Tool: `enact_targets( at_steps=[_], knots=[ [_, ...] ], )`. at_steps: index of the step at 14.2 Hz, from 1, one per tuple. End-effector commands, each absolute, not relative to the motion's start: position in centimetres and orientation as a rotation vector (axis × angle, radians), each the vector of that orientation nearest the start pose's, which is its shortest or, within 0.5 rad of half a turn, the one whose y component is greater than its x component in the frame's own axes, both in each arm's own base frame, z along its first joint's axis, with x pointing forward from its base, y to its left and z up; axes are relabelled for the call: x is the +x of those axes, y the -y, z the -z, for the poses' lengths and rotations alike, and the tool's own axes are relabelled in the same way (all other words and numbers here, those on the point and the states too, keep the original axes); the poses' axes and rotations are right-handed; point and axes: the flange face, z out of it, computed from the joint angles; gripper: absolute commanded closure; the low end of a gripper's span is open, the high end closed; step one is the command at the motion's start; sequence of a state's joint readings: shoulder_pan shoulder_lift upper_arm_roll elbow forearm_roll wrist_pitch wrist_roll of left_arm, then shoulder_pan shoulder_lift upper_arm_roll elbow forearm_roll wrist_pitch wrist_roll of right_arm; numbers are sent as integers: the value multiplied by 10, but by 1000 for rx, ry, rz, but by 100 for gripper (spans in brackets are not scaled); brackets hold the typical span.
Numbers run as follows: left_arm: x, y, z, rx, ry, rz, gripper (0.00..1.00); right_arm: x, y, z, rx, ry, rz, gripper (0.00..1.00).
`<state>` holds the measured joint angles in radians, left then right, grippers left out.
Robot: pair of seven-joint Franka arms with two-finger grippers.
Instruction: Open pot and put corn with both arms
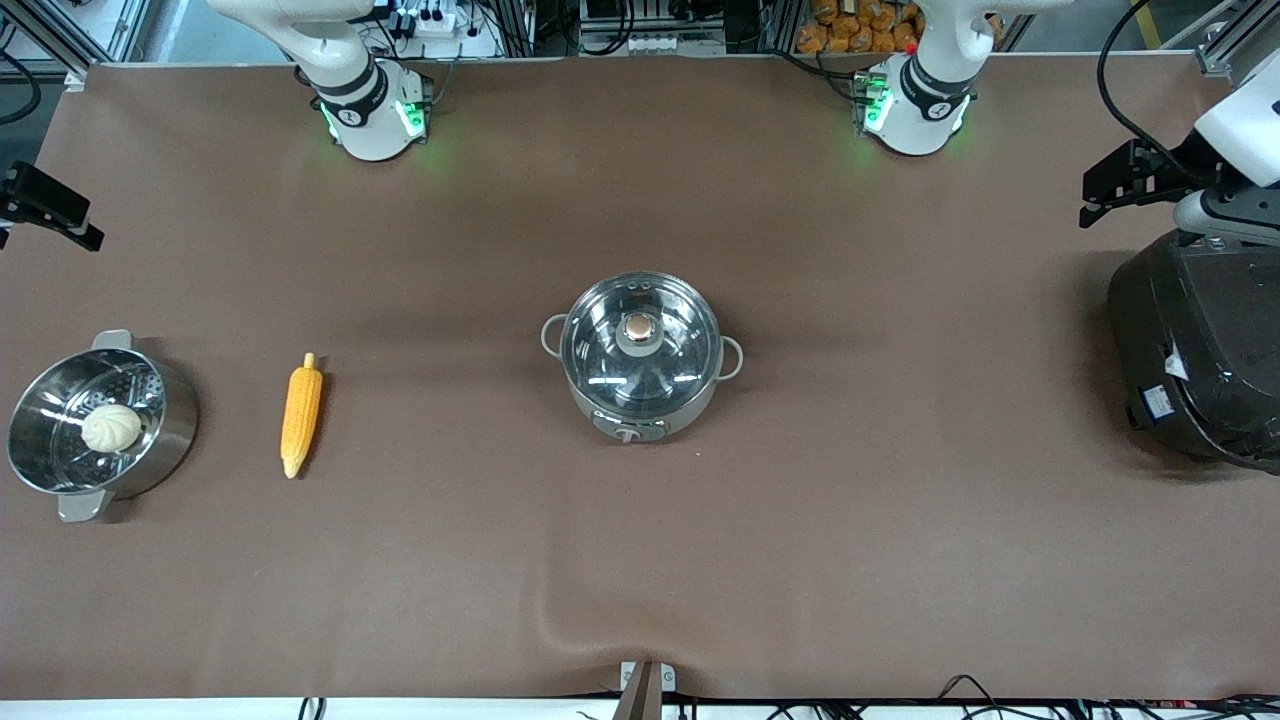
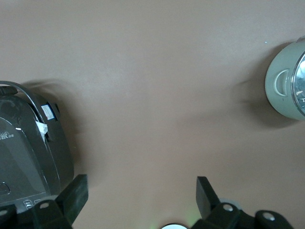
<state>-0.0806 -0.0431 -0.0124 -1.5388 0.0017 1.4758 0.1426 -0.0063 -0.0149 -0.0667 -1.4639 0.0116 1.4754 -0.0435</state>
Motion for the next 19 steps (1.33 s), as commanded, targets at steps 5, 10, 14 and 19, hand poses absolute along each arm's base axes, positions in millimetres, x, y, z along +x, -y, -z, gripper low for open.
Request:
enact_targets(
  at_steps=[5, 10, 14, 19],
  knots=[
    [534, 54, -655, -3105, -413, -60, 0, 536, 39, -650, -3137, -75, -101, 0],
    [548, 66, -627, -3159, -385, -138, 0, 545, 35, -628, -3151, -59, -86, 0],
    [559, 104, -597, -3173, -276, -231, 0, 568, 25, -572, -3155, -27, -71, 0],
    [574, 195, -545, -3203, -51, -253, 0, 568, 18, -445, -3154, -28, -172, 0]
  ],
)
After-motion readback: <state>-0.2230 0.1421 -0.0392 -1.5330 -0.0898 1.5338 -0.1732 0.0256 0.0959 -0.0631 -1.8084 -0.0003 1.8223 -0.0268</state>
